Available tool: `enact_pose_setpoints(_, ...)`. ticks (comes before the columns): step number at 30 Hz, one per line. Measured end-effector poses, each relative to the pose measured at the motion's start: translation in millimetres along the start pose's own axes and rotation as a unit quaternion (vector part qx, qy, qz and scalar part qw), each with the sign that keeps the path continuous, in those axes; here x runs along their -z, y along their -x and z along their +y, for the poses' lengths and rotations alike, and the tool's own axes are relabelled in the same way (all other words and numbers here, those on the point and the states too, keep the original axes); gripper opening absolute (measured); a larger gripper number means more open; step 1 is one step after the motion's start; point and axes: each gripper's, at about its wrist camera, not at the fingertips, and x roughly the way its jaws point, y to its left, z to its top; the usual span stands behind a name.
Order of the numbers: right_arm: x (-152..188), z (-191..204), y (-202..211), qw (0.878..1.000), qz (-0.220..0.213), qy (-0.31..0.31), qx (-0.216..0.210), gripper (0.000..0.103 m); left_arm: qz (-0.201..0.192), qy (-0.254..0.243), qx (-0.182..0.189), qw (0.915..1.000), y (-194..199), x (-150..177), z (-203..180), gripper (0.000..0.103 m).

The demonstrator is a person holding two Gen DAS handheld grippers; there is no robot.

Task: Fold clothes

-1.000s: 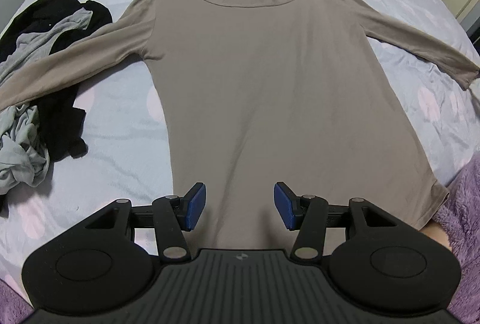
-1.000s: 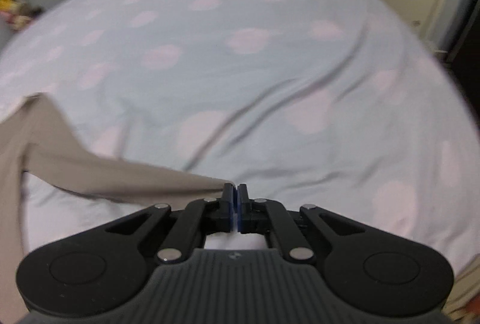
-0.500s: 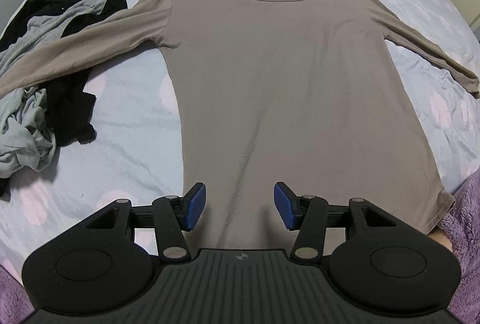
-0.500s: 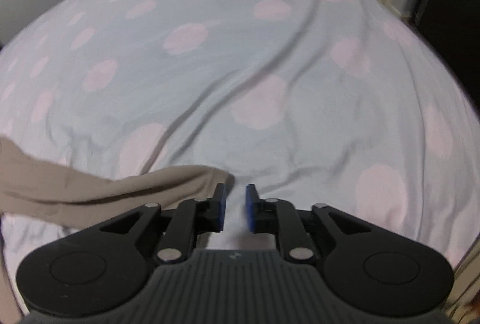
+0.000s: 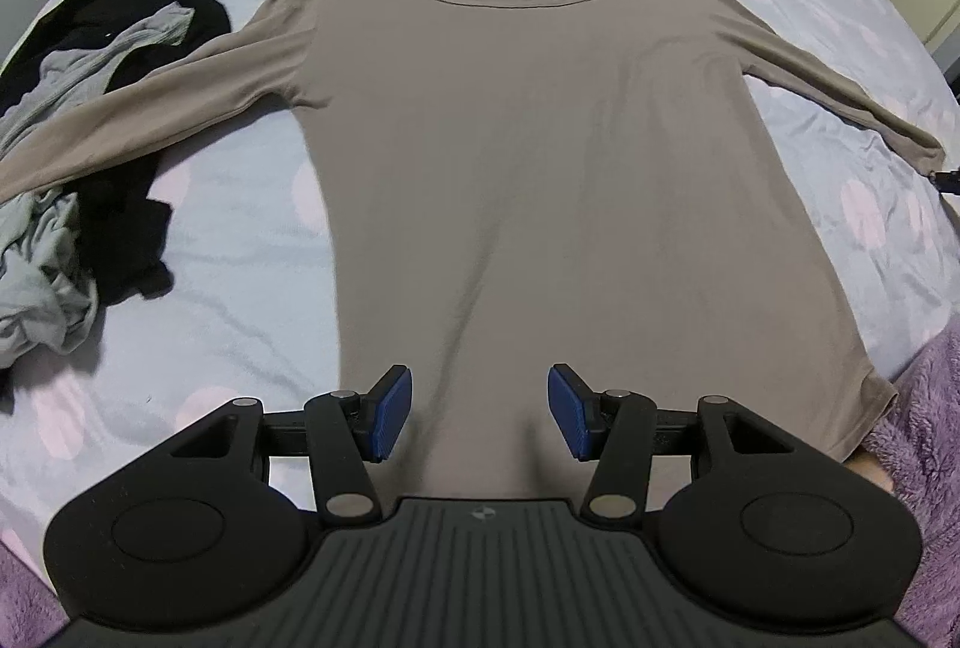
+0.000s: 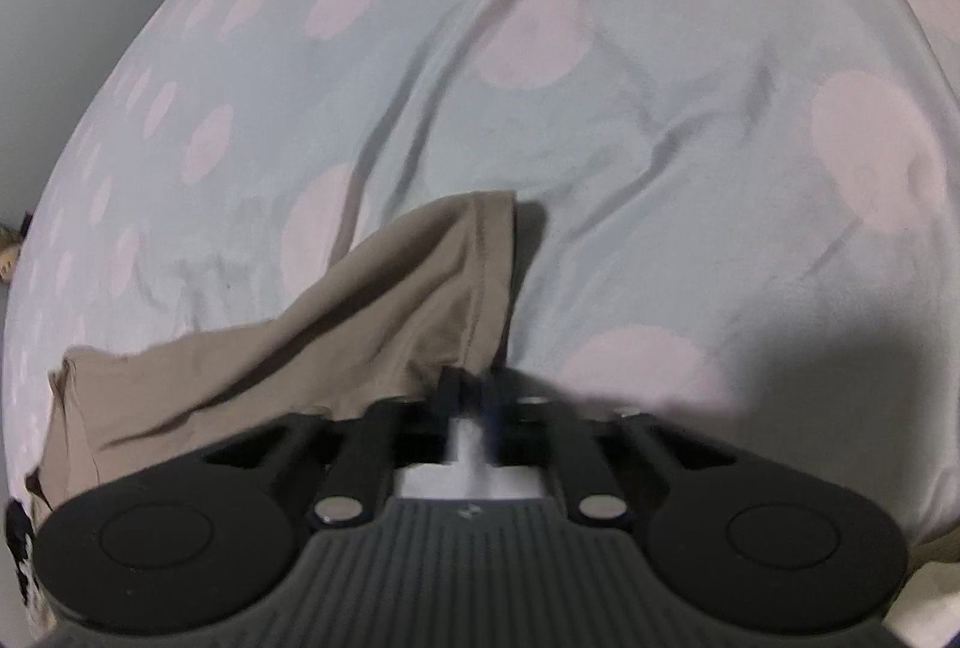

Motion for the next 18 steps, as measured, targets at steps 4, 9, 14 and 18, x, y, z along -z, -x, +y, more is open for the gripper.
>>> enact_pose_setpoints(4, -2.3, 7.2, 26.3, 0.999, 0.001, 0.032, 0.025, 0.006, -0.004, 0.019, 0.003, 0.9998, 1.2, 4.5, 9.7, 0.048)
enact_pose_setpoints(9, 7.8, 11.7, 52.6, 0.991, 0.035, 0.108, 0.070, 0.006, -0.007, 0.024, 0.014, 0.9996, -2.0, 5.6, 13.6, 0.048)
enact_pose_setpoints(14, 31.4, 9.8, 33.9, 0.981, 0.078, 0.144, 0.101, 0.006, -0.016, 0.022, 0.022, 0.9994, -1.4, 3.2, 11.3, 0.048)
enact_pose_setpoints(18, 33.2, 6.5, 23.2, 0.979, 0.083, 0.151, 0.114, 0.017, -0.029, 0.019, 0.021, 0.9992, 8.4, 3.4, 11.2, 0.048)
